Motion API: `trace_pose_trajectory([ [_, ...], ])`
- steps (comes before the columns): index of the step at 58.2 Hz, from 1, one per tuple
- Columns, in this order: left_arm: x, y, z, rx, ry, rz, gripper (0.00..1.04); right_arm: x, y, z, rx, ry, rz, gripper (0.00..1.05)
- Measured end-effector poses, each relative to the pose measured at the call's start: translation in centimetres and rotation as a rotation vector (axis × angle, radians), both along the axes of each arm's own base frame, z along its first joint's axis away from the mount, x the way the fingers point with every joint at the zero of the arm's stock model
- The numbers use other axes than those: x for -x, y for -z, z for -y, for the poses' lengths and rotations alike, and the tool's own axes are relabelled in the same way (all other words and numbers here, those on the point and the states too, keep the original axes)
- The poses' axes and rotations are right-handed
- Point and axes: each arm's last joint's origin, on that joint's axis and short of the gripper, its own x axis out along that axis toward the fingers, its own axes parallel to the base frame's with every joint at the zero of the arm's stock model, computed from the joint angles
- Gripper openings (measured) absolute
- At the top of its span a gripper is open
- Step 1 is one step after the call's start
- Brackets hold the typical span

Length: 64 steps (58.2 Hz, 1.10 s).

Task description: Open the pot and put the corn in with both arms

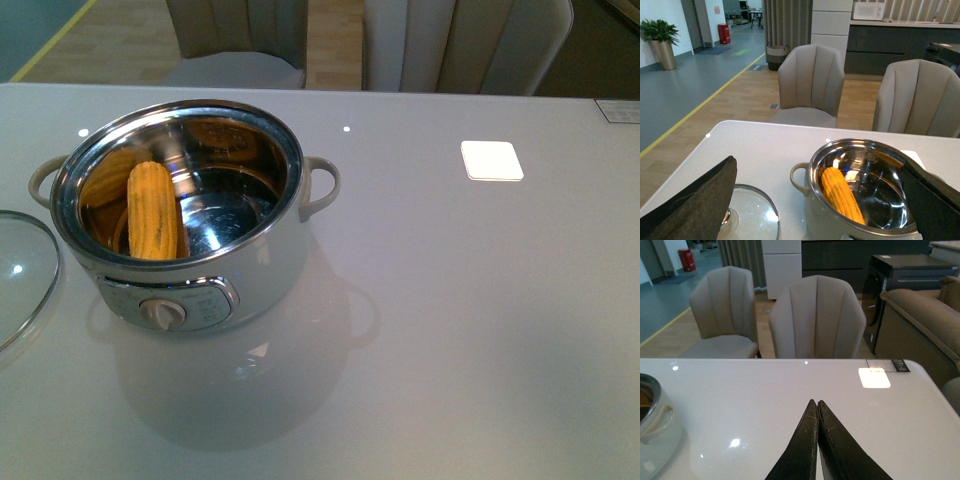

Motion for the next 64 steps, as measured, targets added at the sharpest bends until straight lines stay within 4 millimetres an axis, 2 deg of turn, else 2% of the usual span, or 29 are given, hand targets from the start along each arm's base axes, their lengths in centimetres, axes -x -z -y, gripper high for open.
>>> trace_pose_trajectory([
  [45, 0.0, 0.0, 0.0, 0.0, 0.0, 0.0, 0.98, 2.1, -0.1, 0.0, 0.0, -0.004, 0.008, 0.02],
  [53, 0.0, 0.0, 0.0, 0.0, 0.0, 0.0, 0.98, 3.1, 0.2, 0.0, 0.0, -0.004, -0.006, 0.02],
  [64, 0.0, 0.0, 0.0, 0.0, 0.0, 0.0, 0.98, 3.2, 0.1, 0.0, 0.0, -0.004, 0.003, 0.02],
])
